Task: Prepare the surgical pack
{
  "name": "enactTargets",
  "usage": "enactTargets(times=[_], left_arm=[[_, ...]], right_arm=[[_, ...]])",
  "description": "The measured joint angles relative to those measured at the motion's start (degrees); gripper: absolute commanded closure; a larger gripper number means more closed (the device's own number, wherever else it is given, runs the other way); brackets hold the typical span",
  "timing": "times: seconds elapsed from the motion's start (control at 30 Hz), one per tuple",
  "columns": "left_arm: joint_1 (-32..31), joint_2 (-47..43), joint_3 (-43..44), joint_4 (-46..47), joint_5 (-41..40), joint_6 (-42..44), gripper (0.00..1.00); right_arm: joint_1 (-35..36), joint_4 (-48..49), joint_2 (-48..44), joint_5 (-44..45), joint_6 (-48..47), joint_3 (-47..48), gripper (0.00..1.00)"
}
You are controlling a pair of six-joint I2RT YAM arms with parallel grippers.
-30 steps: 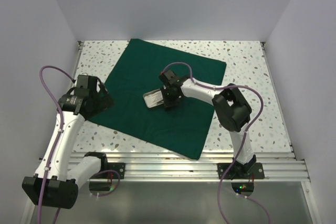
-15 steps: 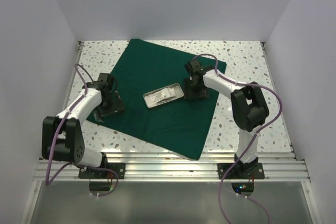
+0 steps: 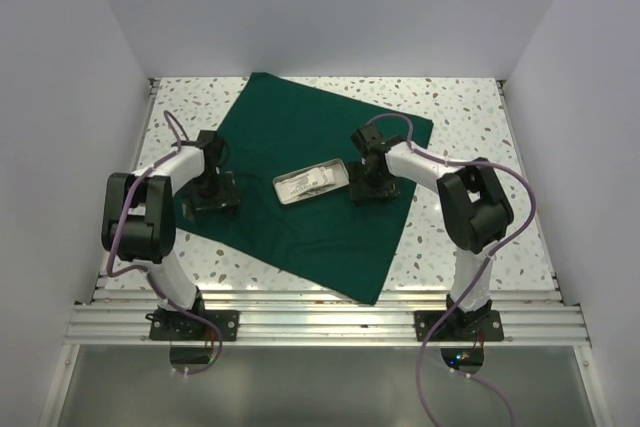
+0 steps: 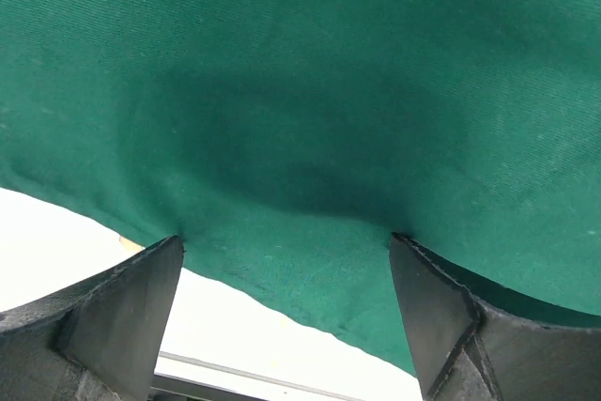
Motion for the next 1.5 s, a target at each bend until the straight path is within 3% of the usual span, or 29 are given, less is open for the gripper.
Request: enactTargets(times=[0.5,0.67,1.07,1.27,1.5], left_arm=[[11.78,5.92,7.63,-0.42,2.91,6.97,0.04],[12.94,4.76,7.72,0.07,1.68,7.98,0.04],[12.92,-27.50,6.36,-1.36,3.23,2.19,0.05],[12.94,-34.93,4.87,-4.07,2.47,-0.87,0.05],[12.94,-37.62,1.86,-6.54,2.89,-2.40,0.05]], right_arm=[[10.34,1.05,-3.28,-1.75,4.15,-4.20,0.20],[9.97,-2.54,-2.97,-3.02,3.89,-1.49,0.20],[8.87,-3.67,0.74,-3.28,1.44,11.89,0.24],[8.87,-3.52,4.94,-3.98,2.49,12.94,0.27],[9.88,-2.49,5.38,-5.20,6.21,12.96,0.27]])
